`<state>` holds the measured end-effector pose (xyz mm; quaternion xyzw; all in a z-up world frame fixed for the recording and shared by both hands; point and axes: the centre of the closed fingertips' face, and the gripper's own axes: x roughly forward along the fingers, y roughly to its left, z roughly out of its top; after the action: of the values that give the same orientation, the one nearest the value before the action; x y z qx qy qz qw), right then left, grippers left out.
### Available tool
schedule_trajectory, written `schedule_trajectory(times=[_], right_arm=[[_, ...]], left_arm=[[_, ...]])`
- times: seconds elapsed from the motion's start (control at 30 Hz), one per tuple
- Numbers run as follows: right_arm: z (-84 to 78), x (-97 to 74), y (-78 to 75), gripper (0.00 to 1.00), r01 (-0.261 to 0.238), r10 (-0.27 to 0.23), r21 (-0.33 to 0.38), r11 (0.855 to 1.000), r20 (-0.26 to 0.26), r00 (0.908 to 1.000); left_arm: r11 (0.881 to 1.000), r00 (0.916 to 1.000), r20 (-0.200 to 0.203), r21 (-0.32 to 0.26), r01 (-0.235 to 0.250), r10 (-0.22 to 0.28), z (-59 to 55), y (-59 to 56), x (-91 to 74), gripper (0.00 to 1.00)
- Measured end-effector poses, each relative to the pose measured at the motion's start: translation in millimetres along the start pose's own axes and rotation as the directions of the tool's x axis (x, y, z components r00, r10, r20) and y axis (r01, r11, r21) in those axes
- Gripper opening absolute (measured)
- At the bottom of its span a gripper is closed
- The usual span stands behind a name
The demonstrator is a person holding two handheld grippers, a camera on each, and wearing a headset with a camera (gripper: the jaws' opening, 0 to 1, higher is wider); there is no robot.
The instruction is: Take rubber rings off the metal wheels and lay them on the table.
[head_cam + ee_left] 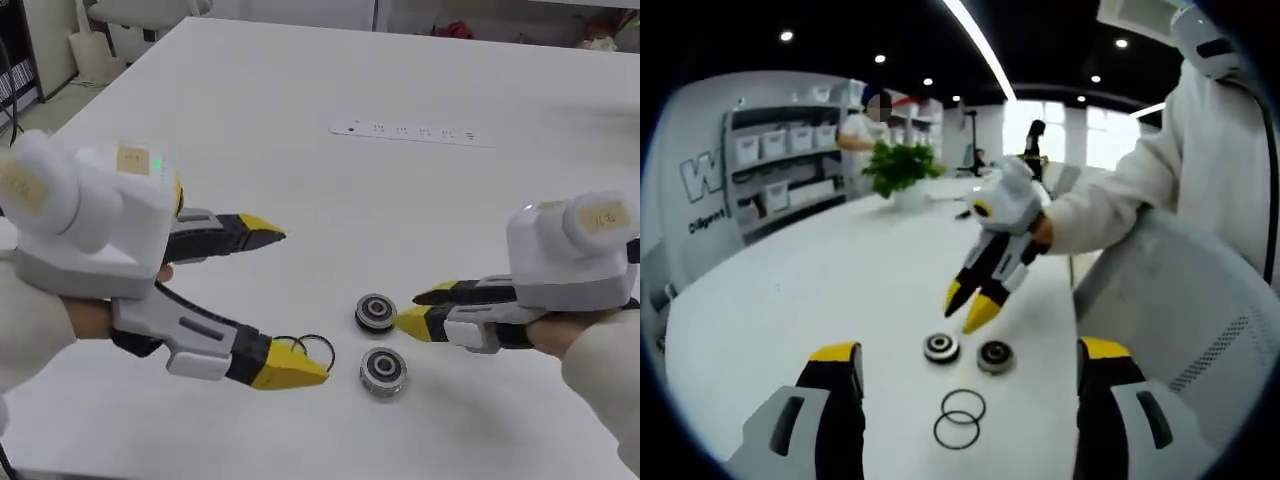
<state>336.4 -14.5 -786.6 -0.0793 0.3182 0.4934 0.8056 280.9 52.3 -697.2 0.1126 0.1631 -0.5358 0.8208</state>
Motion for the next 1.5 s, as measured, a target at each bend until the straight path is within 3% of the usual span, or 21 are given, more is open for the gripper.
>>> schedule_trajectory(times=[0.17,0.33,0.6,0.9,1.03,1.17,1.27,1.5], right_arm=[[-1.0,0.1,-4.4,0.24,-0.005,0.005,0.008,1.0,0.004,1.0],[-2.1,0.2,-6.0,0.24,-0.004,0.004,0.014,1.0,0.006,1.0],[-3.4,2.6,-5.2,0.26,-0.013,0.012,0.009,1.0,0.009,0.9999],[-6.3,5.8,-5.3,0.26,-0.02,0.02,0.001,1.0,0.005,0.9998],[-7.5,7.6,-3.9,0.26,-0.025,0.025,-0.007,1.0,-0.001,0.9997],[-8.5,8.4,-3.6,0.25,-0.026,0.026,-0.008,1.0,-0.003,0.9996],[-9.0,8.5,-3.9,0.25,-0.024,0.024,-0.008,1.0,-0.003,0.9997],[-10.0,9.1,-3.0,0.25,-0.025,0.025,0.001,1.0,-0.001,0.9997]], left_arm=[[0.999,0.9989,0.041,0.038,0.021,-0.023,25.1,0.9,-0.3,0.86],[0.997,0.9981,0.057,0.074,0.017,-0.021,40.5,13.2,5.6,0.84],[0.992,0.9967,0.08,0.122,0.008,-0.018,57.0,26.9,22.9,0.78],[0.989,0.9948,0.092,0.145,0.029,-0.043,64.7,29.7,44.7,0.73],[0.987,0.9968,0.071,0.158,0.026,-0.038,58.2,35.0,56.9,0.67],[0.986,0.999,0.028,0.162,0.029,-0.034,43.8,37.5,70.8,0.6],[0.987,0.9989,0.02,0.154,0.039,-0.042,35.6,35.5,78.2,0.56],[0.99,0.9989,-0.027,0.135,0.043,-0.039,5.0,33.9,88.4,0.49]])
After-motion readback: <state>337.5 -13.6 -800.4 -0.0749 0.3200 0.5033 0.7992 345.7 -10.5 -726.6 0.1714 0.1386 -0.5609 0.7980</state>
